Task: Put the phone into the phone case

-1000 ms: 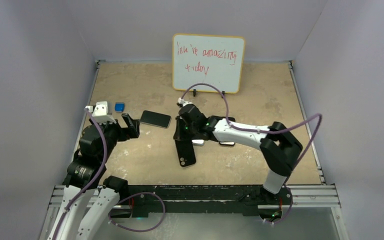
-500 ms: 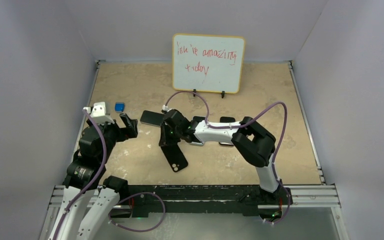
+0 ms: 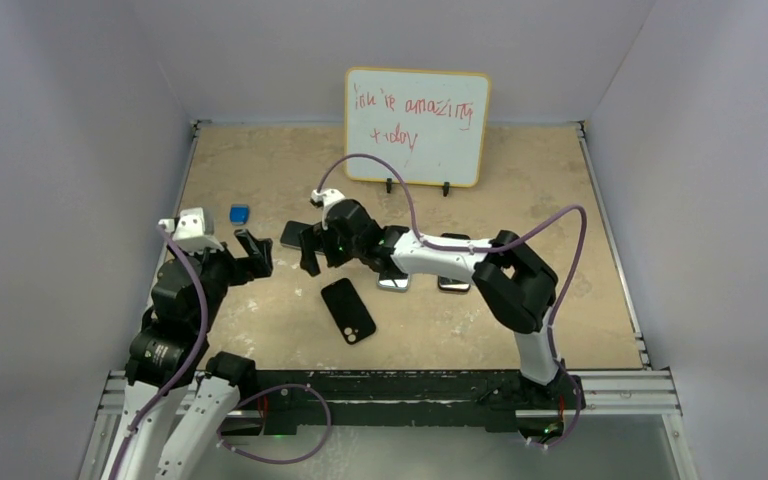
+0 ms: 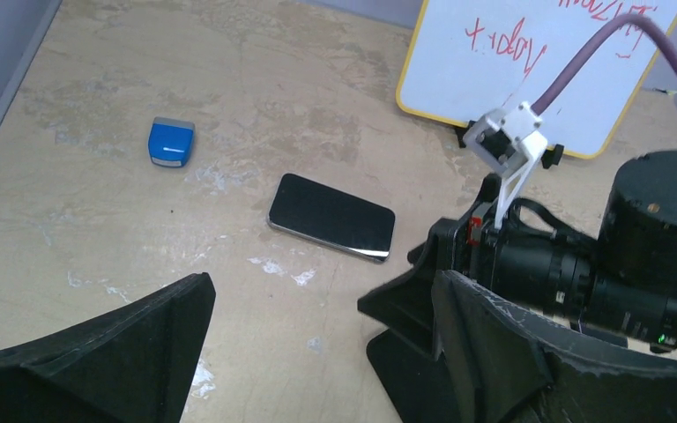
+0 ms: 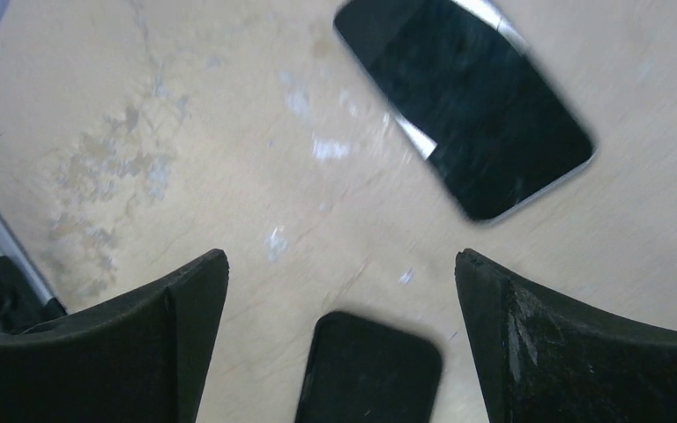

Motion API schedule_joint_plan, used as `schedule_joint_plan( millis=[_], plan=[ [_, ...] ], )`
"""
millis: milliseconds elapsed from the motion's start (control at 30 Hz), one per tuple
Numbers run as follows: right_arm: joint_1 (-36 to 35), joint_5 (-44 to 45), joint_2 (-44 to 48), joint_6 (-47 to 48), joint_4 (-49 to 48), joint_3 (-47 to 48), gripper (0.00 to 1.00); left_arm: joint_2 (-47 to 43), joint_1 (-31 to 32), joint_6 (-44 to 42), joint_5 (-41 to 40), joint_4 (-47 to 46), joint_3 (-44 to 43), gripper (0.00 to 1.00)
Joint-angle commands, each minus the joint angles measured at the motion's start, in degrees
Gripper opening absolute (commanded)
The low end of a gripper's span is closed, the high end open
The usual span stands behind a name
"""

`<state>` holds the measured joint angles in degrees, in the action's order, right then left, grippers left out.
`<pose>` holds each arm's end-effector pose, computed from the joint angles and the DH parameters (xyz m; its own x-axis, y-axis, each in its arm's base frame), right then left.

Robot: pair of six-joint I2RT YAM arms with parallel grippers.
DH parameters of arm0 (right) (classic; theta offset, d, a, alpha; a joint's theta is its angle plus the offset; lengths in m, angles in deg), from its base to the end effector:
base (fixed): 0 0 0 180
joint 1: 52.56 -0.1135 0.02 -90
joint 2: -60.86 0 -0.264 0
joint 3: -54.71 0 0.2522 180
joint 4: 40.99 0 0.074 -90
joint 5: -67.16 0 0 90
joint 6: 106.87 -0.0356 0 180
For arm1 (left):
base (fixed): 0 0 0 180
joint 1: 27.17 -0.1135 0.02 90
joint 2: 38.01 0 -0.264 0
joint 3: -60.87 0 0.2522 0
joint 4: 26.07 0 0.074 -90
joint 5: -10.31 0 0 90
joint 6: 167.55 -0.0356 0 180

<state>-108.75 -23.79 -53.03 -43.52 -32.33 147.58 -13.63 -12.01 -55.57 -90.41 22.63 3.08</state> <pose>0.2541 0.3805 0.2102 -0.6225 -0.1235 -0.7728 -0.6261 0.6711 0.3970 0.0936 -0.0185 0.3326 -0.2674 -0.3086 -0.9129 -0.0176 0.9487 -0.3155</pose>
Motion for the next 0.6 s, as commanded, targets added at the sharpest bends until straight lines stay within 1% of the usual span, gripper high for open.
schedule_joint_plan(
  millis=[0,100,200,333,500,567],
  plan=[
    [2.5,1.6,0.5,13.6,-5.4,6.0,0.99,-1.0,-0.5,0.9,-0.8,-1.0,-1.9,1.0],
    [3.3,-0.7,-2.3,21.0,-6.1,9.5,0.99,-0.7,-0.6,1.0,-1.1,-1.0,-1.9,1.0],
    [4.4,-3.1,-5.5,25.2,-5.0,13.7,0.99,-1.5,-0.8,1.1,-1.4,-0.8,-2.1,1.0],
    [5.9,-9.2,-9.5,28.1,-1.5,19.9,0.99,-1.6,-0.8,1.3,-1.9,-0.4,-2.2,1.0],
    [6.4,-12.3,-15.0,31.7,1.4,25.4,0.99,-1.7,-0.8,1.3,-1.6,-0.5,-2.2,1.0],
    [6.4,-12.1,-17.3,32.5,1.7,27.2,0.99,-1.5,-0.8,1.2,-1.4,-0.6,-2.1,1.0]
  ],
)
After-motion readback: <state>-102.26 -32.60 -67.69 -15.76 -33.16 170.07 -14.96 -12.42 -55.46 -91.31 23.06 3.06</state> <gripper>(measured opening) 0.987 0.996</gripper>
